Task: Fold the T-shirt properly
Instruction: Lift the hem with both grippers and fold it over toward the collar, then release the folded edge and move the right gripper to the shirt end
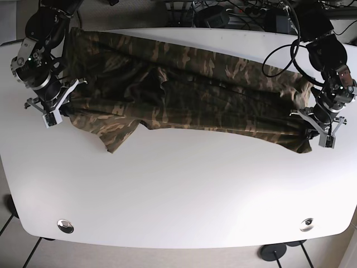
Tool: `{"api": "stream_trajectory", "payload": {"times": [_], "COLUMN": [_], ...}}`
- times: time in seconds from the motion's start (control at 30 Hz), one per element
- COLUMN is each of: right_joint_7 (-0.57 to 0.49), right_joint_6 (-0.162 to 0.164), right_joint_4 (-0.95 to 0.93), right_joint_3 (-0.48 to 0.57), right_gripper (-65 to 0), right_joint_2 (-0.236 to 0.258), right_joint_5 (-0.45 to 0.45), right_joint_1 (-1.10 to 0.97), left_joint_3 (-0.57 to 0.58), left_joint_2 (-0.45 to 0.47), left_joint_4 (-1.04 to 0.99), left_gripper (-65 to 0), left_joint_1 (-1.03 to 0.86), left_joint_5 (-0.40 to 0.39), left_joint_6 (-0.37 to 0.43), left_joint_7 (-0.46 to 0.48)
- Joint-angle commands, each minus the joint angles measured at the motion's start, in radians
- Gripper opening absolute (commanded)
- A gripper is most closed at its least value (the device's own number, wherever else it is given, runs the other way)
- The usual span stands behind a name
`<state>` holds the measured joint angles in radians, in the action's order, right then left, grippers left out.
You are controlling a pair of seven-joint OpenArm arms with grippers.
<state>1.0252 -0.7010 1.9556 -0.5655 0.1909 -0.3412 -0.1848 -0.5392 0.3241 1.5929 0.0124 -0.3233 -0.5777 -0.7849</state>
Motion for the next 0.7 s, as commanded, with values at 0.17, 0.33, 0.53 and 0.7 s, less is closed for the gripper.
{"api": "stream_trajectory", "payload": {"times": [0.17, 0.33, 0.53, 0.7], "right_joint_7": [-0.018, -0.019, -0.019, -0.018], "right_joint_6": [0.003, 0.003, 0.003, 0.003], "right_joint_4": [0.026, 0.024, 0.041, 0.060], "right_joint_3": [-0.037, -0.037, -0.075, -0.253], "right_gripper": [-63.3, -62.9, -40.4, -18.1], "right_joint_2": [-0.021, -0.057, -0.104, -0.132], "right_joint_5": [0.008, 0.008, 0.000, -0.213], "right_joint_1": [-0.132, -0.196, -0.242, -0.242], "left_joint_3": [-0.045, -0.042, -0.031, -0.040], "left_joint_2": [0.023, 0.025, 0.023, 0.036], "left_joint_4": [0.014, 0.013, 0.013, 0.105], "left_gripper": [-65.0, -65.0, -31.1, -26.5], "left_joint_1": [-0.082, -0.131, -0.134, -0.131], "left_joint_5": [0.006, 0.010, 0.129, 0.128], "left_joint_6": [0.002, 0.002, 0.002, 0.002], "left_joint_7": [0.023, 0.023, 0.022, 0.022]}}
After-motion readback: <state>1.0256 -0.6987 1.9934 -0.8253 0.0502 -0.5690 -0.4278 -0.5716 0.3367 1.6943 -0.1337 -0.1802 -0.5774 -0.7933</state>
